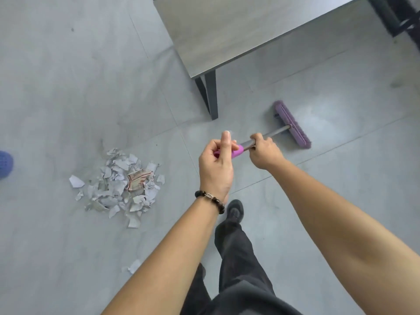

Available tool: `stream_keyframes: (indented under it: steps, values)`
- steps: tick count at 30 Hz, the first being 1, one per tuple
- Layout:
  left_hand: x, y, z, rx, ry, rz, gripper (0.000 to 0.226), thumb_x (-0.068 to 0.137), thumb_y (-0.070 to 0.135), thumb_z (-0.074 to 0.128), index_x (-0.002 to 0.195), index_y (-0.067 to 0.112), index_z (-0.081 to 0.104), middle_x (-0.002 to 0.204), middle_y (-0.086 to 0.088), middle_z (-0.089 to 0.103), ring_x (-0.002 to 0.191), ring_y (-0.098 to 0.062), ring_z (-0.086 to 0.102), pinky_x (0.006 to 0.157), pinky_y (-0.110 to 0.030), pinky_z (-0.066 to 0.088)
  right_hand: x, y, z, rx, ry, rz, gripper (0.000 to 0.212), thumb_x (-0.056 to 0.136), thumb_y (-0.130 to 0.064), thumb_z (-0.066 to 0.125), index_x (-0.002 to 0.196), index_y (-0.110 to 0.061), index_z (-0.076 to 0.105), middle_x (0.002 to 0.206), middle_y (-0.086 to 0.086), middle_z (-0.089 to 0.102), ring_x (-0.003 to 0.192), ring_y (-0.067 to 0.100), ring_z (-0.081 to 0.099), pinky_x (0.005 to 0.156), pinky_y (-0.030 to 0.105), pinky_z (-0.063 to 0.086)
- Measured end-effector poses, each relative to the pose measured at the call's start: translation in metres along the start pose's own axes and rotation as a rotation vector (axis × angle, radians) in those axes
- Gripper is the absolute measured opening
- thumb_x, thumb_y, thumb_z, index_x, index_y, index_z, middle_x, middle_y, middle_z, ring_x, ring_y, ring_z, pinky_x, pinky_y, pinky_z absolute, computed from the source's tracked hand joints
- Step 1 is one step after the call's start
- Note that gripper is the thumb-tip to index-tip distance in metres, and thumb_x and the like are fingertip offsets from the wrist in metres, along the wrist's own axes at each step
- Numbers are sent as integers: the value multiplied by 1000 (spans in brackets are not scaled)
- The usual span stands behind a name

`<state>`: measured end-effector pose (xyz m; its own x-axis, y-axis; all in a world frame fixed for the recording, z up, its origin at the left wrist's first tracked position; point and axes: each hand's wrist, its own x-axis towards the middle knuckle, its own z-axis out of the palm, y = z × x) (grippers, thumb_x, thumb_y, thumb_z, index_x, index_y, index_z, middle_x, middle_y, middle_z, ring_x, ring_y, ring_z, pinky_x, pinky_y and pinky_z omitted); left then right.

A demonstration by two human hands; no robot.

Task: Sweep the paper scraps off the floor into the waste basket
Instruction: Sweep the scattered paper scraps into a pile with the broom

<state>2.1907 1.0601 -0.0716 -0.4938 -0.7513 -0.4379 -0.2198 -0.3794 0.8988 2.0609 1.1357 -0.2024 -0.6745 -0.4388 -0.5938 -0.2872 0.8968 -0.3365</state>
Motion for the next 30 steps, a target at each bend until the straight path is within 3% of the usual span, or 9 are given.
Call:
stream_keyframes:
  steps: [3, 8, 13, 16, 21, 26, 30]
  values:
    - [2, 6, -36, -11, 218, 32, 42, 95, 38, 58, 63, 12, 55, 61, 5, 62, 81, -18, 70, 88, -35, 54, -12, -33, 34, 27, -40, -97, 36, 97, -24, 42, 131, -13, 44, 115, 25, 49, 108, 44, 49, 90, 44, 43]
    - [-12, 41, -121, -65, 544, 91, 54, 91, 43, 63, 42, 26, 47, 46, 3, 48, 62, -20, 60, 82, -36, 57, -58, -123, 82, 22, -139, -256, 30, 99, -28, 41, 122, -10, 44, 115, 24, 50, 109, 42, 49, 85, 43, 43]
    - [-39, 77, -205, -118, 749, 194, 60, 90, 39, 65, 38, 25, 39, 39, 4, 39, 52, -23, 52, 70, -38, 56, -113, -210, 129, 59, -245, -385, 31, 100, -31, 39, 122, -10, 42, 115, 26, 52, 107, 43, 52, 84, 44, 43]
    - [-57, 95, -257, -145, 812, 225, 59, 88, 32, 68, 40, 23, 34, 39, 3, 34, 48, -23, 43, 59, -32, 53, -148, -257, 155, 90, -297, -469, 31, 99, -31, 40, 122, -10, 41, 113, 27, 56, 108, 42, 52, 86, 44, 42]
    - [-91, 121, -344, -320, 837, 215, 44, 81, 2, 58, 50, 15, 29, 42, 0, 21, 45, -22, 26, 49, -23, 40, -208, -320, 184, 55, -300, -630, 26, 100, -36, 40, 114, -14, 44, 106, 22, 64, 103, 41, 57, 78, 43, 40]
    - [-110, 137, -398, -425, 728, 230, 44, 78, -5, 51, 49, 16, 25, 42, 1, 18, 42, -18, 21, 46, -23, 30, -248, -351, 196, -50, -217, -647, 27, 103, -37, 37, 117, -14, 44, 105, 20, 67, 97, 43, 60, 70, 41, 36]
    - [-115, 125, -412, -413, 574, 221, 47, 80, -7, 49, 46, 14, 25, 37, 4, 23, 42, -18, 24, 46, -22, 32, -256, -340, 194, -68, -154, -573, 25, 103, -37, 39, 115, -15, 44, 104, 18, 68, 97, 40, 60, 69, 38, 34]
